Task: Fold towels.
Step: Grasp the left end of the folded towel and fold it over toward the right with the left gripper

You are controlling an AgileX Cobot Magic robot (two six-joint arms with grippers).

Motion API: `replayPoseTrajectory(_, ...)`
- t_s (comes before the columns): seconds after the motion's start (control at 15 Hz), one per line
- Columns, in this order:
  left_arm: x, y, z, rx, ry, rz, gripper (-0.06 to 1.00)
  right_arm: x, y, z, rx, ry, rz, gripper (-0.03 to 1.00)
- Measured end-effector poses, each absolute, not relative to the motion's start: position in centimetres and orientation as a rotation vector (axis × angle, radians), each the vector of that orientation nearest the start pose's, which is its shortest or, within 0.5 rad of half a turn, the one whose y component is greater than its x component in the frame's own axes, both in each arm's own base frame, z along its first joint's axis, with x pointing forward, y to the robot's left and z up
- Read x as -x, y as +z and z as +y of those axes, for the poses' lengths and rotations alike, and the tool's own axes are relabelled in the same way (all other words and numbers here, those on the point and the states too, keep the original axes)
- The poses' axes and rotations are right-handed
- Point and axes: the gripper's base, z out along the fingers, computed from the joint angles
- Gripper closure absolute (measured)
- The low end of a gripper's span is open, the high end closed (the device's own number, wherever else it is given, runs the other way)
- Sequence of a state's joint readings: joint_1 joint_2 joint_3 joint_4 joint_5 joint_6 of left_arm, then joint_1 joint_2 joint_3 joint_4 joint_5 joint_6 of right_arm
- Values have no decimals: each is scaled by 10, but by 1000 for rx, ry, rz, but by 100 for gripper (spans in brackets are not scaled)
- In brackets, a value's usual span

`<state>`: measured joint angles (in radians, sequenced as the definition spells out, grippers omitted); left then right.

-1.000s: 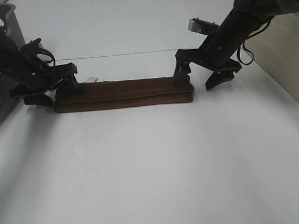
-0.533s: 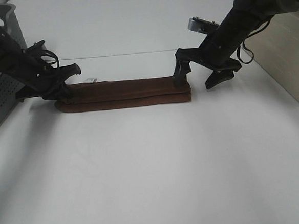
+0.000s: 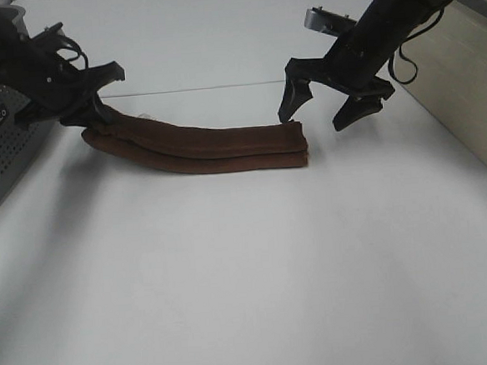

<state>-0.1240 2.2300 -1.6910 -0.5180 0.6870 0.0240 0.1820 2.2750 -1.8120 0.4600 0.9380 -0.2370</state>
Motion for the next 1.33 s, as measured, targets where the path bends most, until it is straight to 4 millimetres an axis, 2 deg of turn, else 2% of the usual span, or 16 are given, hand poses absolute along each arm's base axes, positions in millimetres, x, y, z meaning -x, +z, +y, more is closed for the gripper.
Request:
replayPoseTrajectory(0.07, -477, 185, -100, 222, -640, 2657, 89, -461, 184, 118, 294, 564, 2780, 5)
replayPoseTrajectory(0.33, -473, 223, -167, 120, -742, 2598, 89, -449, 228, 112, 313, 501, 2743, 5)
replayPoseTrajectory(0.4, -471, 226, -183, 107, -766, 2594, 89, -446, 237, 110, 313, 469, 2744, 5)
replayPoseTrajectory(0.47, -469, 226, -198, 105, -789, 2590, 89, -443, 245, 108, 307, 444, 2738, 5)
replayPoseTrajectory(0.53, -469, 226, -198, 105, -789, 2590, 89, -443, 245, 108, 307, 444, 2738, 5)
replayPoseTrajectory(0.6, -468, 213, -224, 128, -828, 2593, 89, -438, 259, 101, 290, 360, 2737, 5)
replayPoseTrajectory(0.67, -467, 203, -237, 138, -848, 2605, 87, -437, 262, 98, 271, 320, 2737, 5)
replayPoseTrajectory(0.8, -467, 187, -257, 150, -888, 2602, 74, -436, 261, 95, 249, 276, 2759, 5)
replayPoseTrajectory(0.93, -463, 174, -277, 188, -949, 2590, 56, -436, 261, 92, 223, 236, 2774, 5)
replayPoseTrajectory(1.07, -460, 172, -292, 223, -1009, 2551, 39, -436, 261, 92, 217, 229, 2775, 5)
replayPoseTrajectory(1.13, -460, 173, -296, 234, -1026, 2528, 36, -436, 261, 92, 217, 229, 2775, 5)
replayPoseTrajectory(1.33, -461, 188, -293, 213, -1024, 2486, 33, -435, 261, 97, 204, 315, 2771, 5)
